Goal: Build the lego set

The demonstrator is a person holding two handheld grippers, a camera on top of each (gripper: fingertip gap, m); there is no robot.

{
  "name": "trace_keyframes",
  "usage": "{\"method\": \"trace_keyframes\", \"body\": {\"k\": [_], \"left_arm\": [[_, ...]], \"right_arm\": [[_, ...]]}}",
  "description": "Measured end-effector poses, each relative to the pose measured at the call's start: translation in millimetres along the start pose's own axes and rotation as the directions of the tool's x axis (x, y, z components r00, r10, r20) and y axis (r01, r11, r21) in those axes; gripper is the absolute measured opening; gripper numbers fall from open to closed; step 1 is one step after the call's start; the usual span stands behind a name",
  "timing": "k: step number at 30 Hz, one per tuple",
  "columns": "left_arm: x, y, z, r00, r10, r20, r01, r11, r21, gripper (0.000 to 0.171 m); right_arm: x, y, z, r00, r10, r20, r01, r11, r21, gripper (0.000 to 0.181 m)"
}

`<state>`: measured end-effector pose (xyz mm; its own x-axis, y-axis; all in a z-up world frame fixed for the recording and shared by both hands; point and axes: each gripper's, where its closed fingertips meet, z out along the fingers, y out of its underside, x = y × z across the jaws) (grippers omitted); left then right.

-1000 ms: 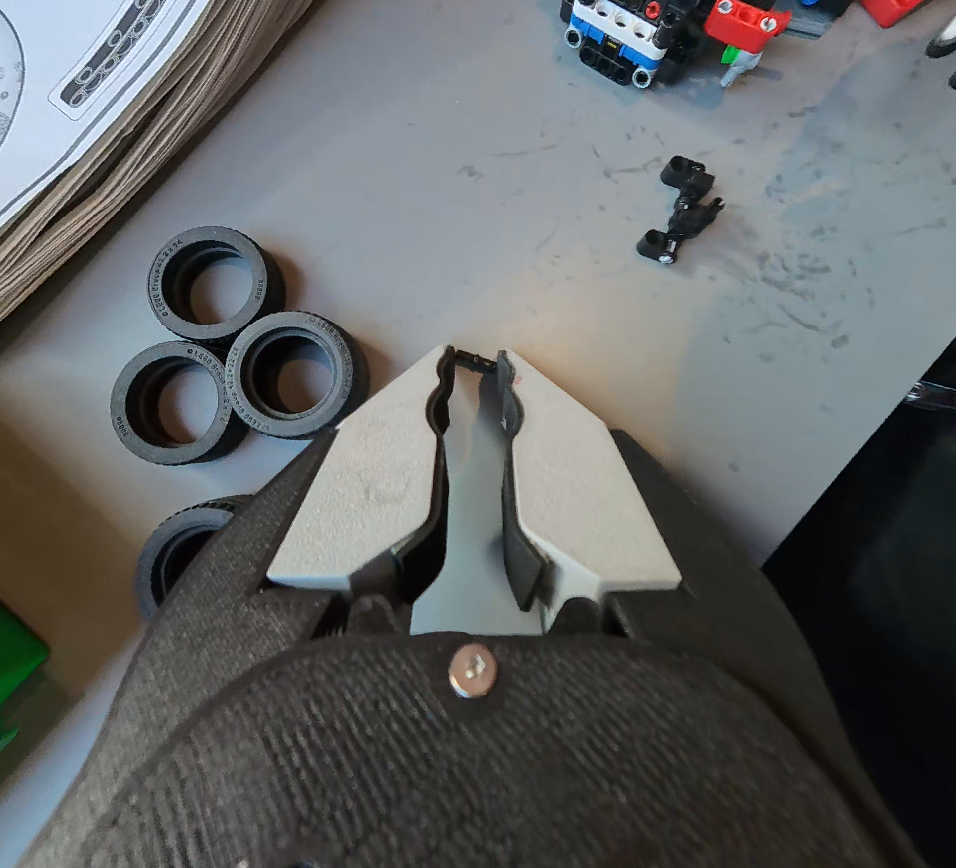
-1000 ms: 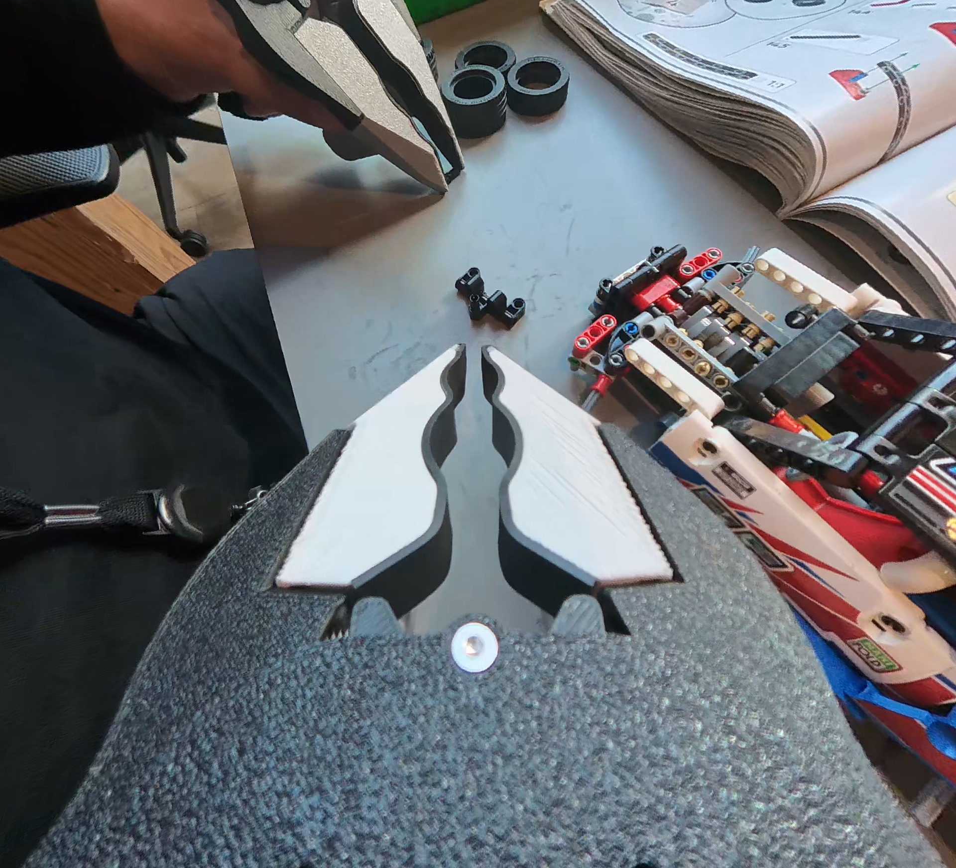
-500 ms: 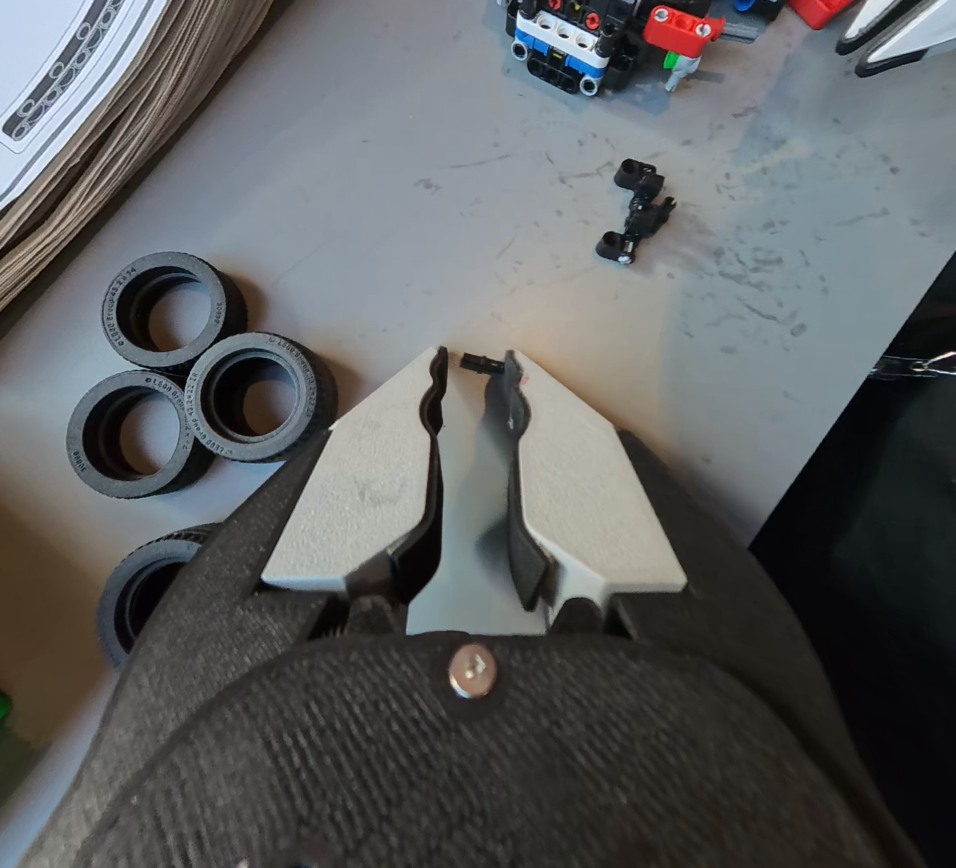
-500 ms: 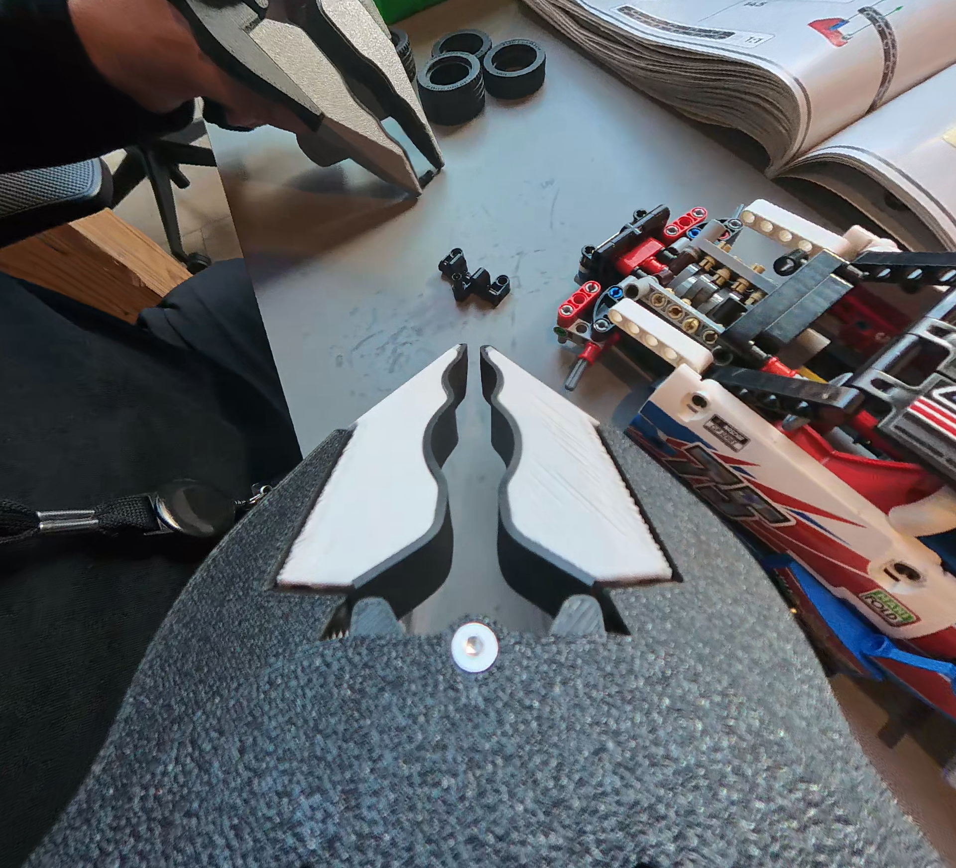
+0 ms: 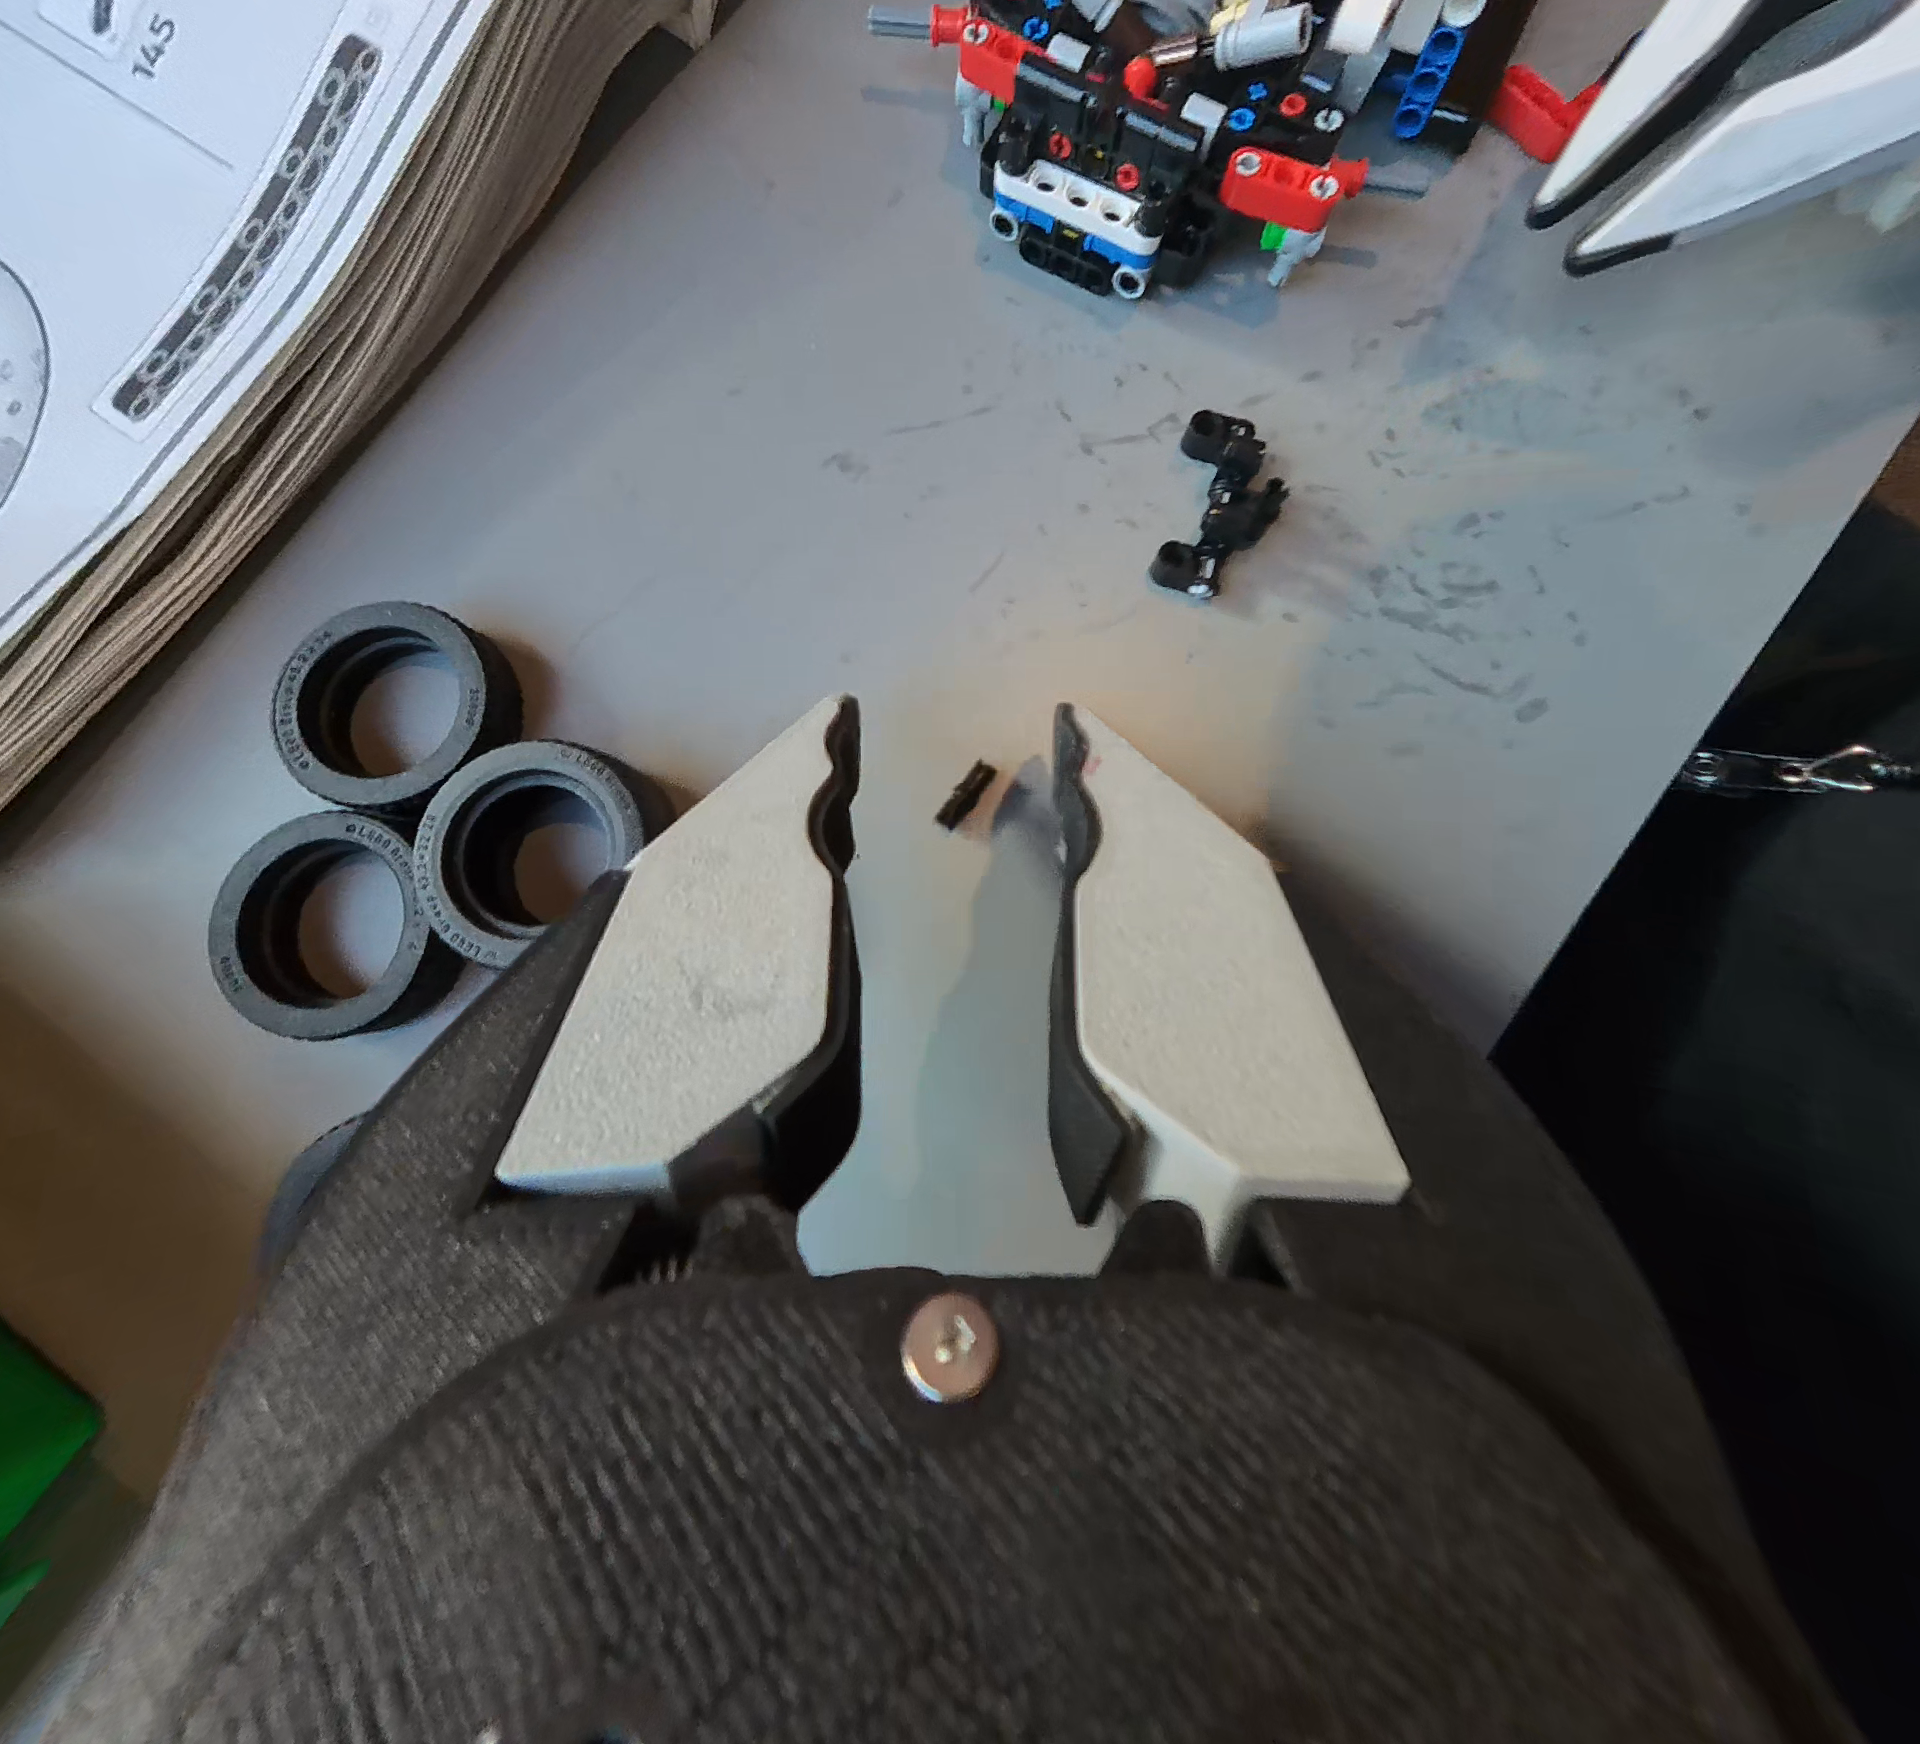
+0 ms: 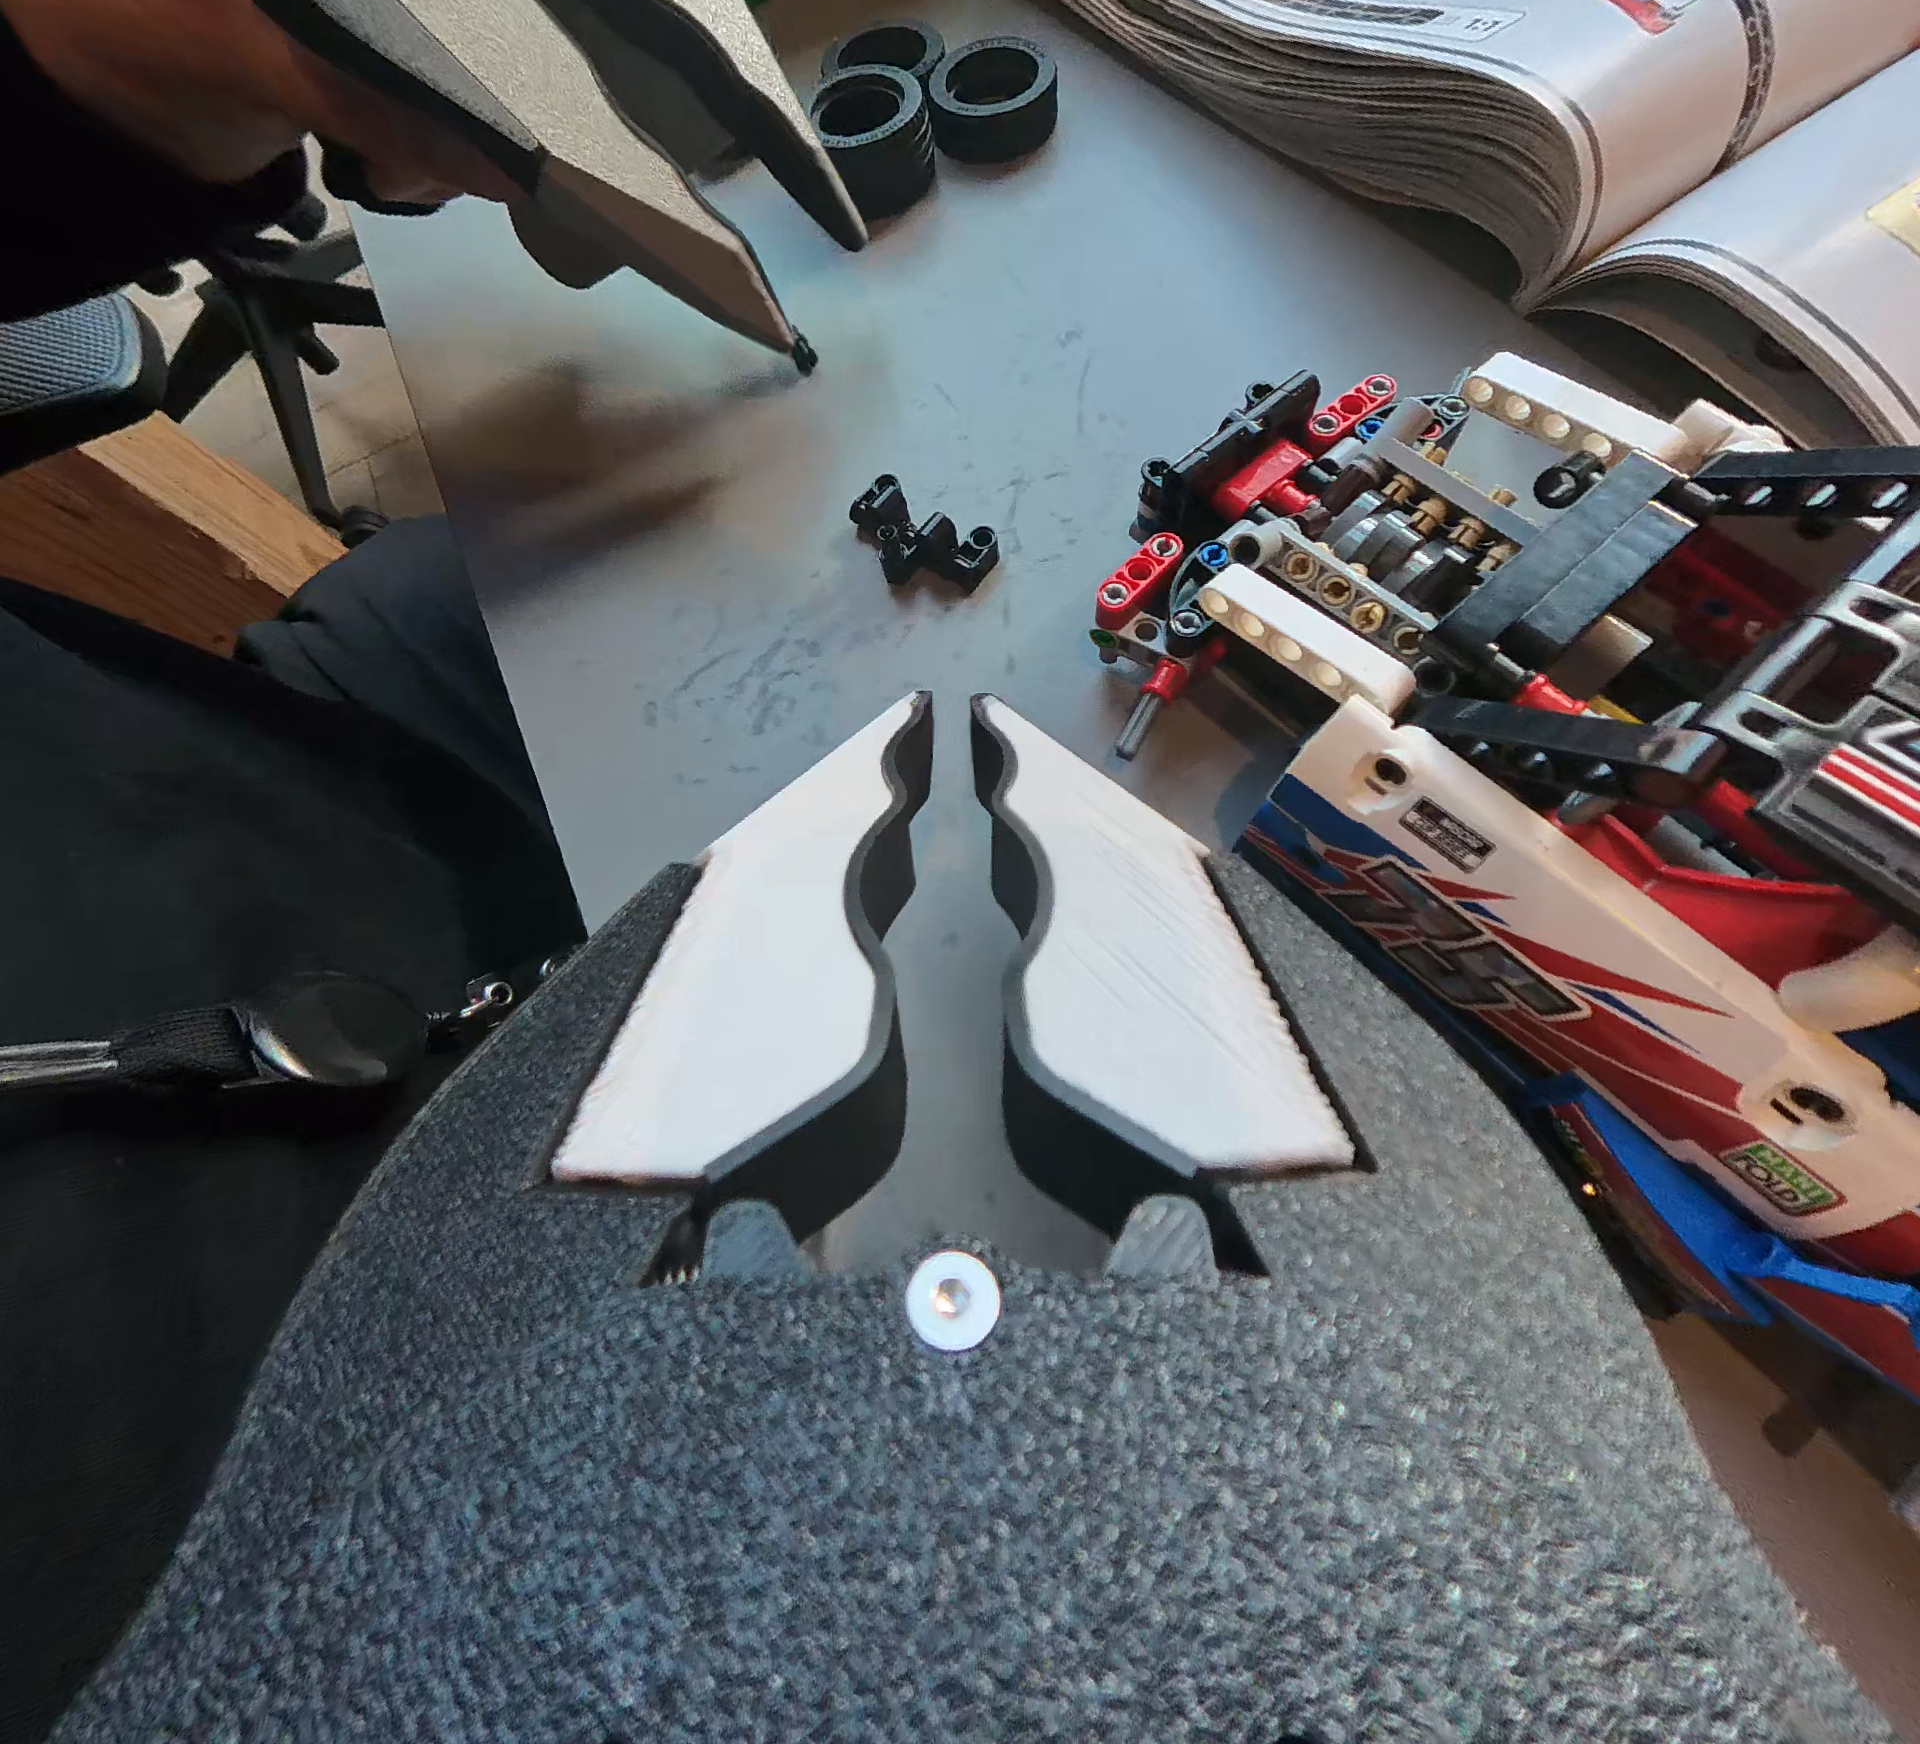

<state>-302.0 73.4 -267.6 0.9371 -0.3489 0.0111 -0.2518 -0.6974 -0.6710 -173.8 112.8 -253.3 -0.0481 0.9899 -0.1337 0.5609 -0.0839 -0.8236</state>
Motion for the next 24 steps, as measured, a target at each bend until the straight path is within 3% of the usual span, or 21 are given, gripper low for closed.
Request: {"method": "trace_keyframes", "body": {"k": [15,18,24], "left_arm": [[54.4,-18.8,36.6,0.963,0.207,-0.175,-0.213,0.977,-0.016,0.037],[58.6,-16.3,41.6,0.954,0.236,-0.185,-0.244,0.97,-0.022,0.031],[60.5,-17.4,43.4,0.95,0.229,-0.213,-0.24,0.971,-0.026,0.01]], "right_arm": [[-16.7,-13.3,39.8,0.998,-0.068,0.001,0.068,0.997,-0.027,0.012],[-17.4,-18.0,35.7,0.997,-0.074,-0.012,0.075,0.997,0.021,0.012],[-20.0,-40.1,10.3,0.995,-0.098,-0.034,0.104,0.967,0.234,0.011]]}}
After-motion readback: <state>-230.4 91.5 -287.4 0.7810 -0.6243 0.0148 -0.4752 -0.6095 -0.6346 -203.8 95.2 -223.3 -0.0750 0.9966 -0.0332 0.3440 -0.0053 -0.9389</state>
